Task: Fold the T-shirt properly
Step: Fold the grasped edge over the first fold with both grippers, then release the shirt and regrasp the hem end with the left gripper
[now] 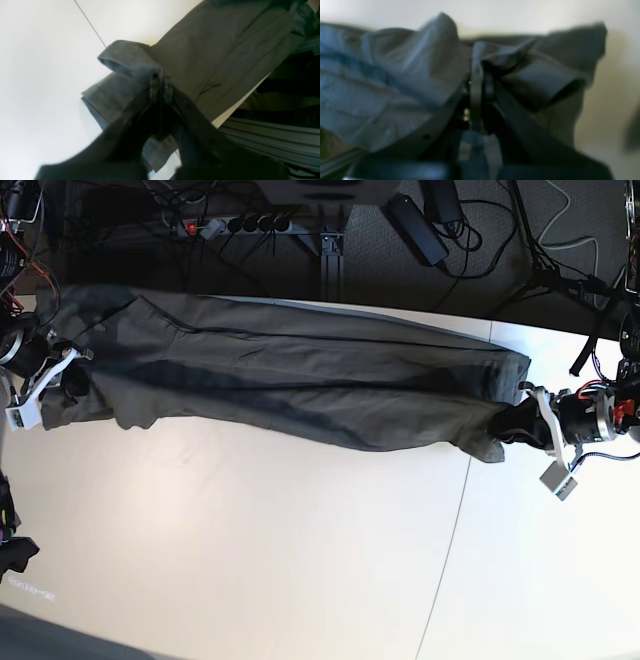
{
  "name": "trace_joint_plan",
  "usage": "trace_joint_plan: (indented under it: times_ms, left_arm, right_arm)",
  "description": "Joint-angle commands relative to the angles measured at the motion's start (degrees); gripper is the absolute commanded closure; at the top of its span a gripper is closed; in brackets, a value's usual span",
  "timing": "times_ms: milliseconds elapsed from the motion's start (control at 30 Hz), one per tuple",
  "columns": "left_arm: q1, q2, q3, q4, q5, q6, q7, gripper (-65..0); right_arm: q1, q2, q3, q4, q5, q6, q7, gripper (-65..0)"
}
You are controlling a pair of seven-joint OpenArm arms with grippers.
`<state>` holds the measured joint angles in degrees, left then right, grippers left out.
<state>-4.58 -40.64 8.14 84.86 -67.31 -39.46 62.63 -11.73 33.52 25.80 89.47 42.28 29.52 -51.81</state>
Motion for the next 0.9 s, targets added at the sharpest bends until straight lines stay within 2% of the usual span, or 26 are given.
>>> trace_joint_plan:
  times_ms: [0,233,333,367,433,467,500,700,867]
  left_arm:
    - [-1.0,-1.1,-0.5,0.7,-1.0,-0.5,-0.7,0.0]
    - [-0.6,-1.1,-0.5,0.7,-0.4,-0.5,-0.4,0.0]
    - [-0.6,-1.1,-0.5,0.7,0.9,-0.5,-0.5,-11.4]
    - [-0.6,-1.1,-0.5,0.7,1.1,-0.5,-0.4,-16.6]
    - [-0.7,-1.1,-0.5,0.7,1.7,-0.5,-0.2,-27.4]
    - [-0.7,-1.1,-0.5,0.7,2.3,-0.5,-0.2,-30.5]
    - [-0.7,-1.2,-0.6,0.7,3.1,-0.5,-0.2,-31.5]
    - [0.6,-2.4,-2.6,0.7,4.8,-0.5,-0.3,-31.7]
    - [4.8,-2.4,-7.3,0.2,8.8,-0.5,-3.6,-36.1]
  right_arm:
    - [-0.6,1.6,1.4,1.7,1.1,4.0,1.2,0.0]
    - [-5.2,1.4,2.8,2.8,1.6,3.9,1.2,0.0]
    - [-5.1,0.2,2.8,2.8,0.2,3.9,1.1,0.0]
    - [-5.1,-0.2,2.8,2.8,-0.2,3.9,1.1,-3.0]
    - [-5.1,-0.8,2.8,2.8,-1.2,3.9,1.1,-26.3]
    - [-5.1,-1.0,2.8,2.8,-1.1,3.7,1.2,-35.1]
    - [-5.0,-1.2,2.8,2.8,-1.2,3.7,1.2,-39.9]
    - [-4.8,-1.5,5.1,4.6,-1.1,3.7,2.1,-40.9]
    - [-4.8,-2.9,8.2,10.3,0.0,3.7,2.0,-40.9]
